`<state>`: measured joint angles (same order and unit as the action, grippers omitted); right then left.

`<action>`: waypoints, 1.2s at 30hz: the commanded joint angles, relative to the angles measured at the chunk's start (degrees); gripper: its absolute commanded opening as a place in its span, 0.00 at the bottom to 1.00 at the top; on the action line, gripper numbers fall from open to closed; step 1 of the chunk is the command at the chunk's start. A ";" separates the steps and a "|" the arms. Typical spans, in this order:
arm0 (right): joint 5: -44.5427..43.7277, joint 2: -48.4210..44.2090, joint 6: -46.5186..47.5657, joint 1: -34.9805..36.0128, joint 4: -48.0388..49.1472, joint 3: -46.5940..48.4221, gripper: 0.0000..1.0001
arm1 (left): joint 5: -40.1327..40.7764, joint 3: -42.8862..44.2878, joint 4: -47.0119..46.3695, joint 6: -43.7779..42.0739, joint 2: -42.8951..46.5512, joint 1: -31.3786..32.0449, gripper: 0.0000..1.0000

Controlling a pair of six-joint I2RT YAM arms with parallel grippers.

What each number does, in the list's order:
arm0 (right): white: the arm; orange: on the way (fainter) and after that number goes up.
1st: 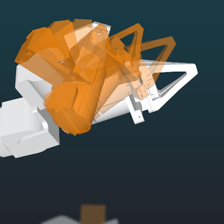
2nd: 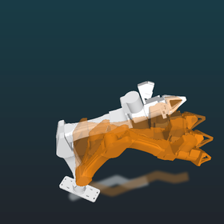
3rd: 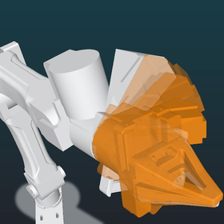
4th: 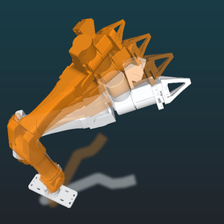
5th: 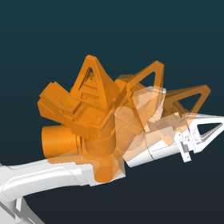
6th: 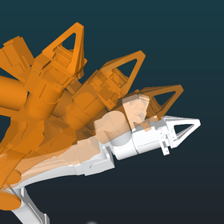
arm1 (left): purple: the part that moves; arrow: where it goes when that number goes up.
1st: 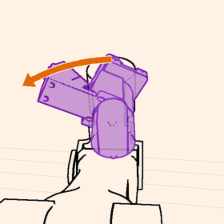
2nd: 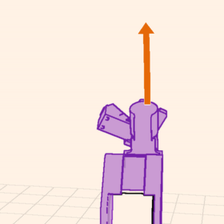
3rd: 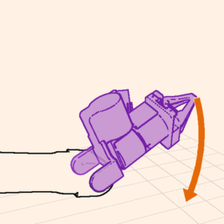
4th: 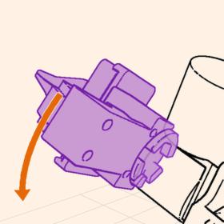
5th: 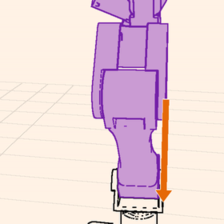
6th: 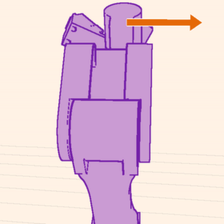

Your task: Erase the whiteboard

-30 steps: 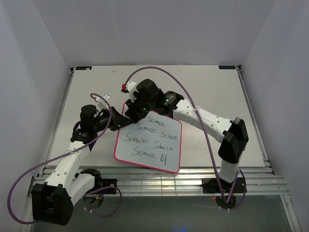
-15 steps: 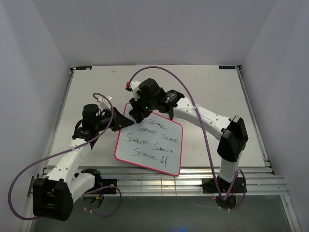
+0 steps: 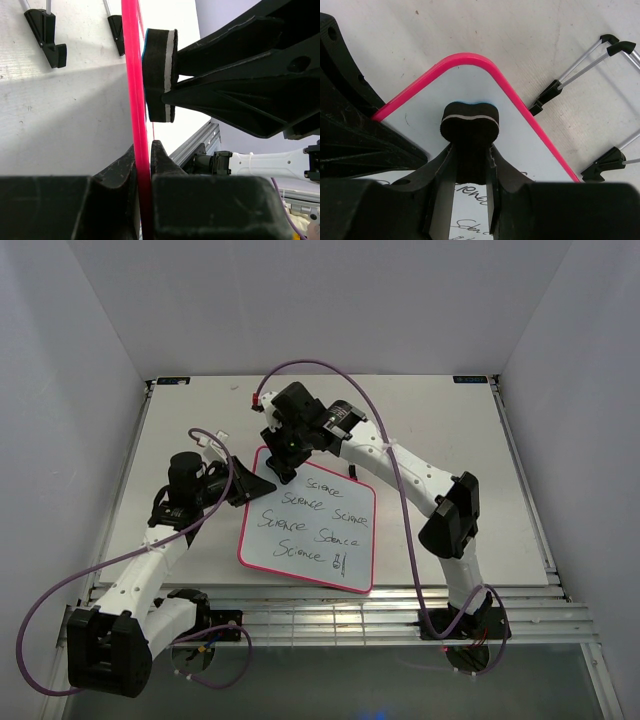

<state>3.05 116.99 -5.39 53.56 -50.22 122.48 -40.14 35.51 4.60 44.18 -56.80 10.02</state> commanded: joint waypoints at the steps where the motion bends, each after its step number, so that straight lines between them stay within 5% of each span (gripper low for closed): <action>1: -0.34 3.16 0.46 0.67 3.98 0.06 0.19 | -12.24 5.27 -10.84 -2.44 2.66 2.55 0.00; 7: 15.58 -5.88 -3.74 0.93 22.13 -16.70 0.19 | -11.89 4.66 -11.19 -2.17 2.04 2.63 0.00; 13: 8.21 -6.95 -5.60 0.76 24.64 -18.76 0.19 | -11.45 4.04 -11.46 -1.47 3.09 2.90 0.00; 20: -1.98 -3.17 -5.86 -2.05 15.42 -17.96 0.19 | -8.99 3.96 -11.02 -1.21 3.71 2.81 0.00; 36: 1.69 -21.80 -8.76 -12.34 26.48 -57.07 0.19 | -4.86 1.85 -11.98 0.11 4.06 2.81 0.00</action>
<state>7.90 94.85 -15.14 42.74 -18.41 72.66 -38.81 35.09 7.73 45.76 -56.90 12.19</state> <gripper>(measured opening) 0.307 0.178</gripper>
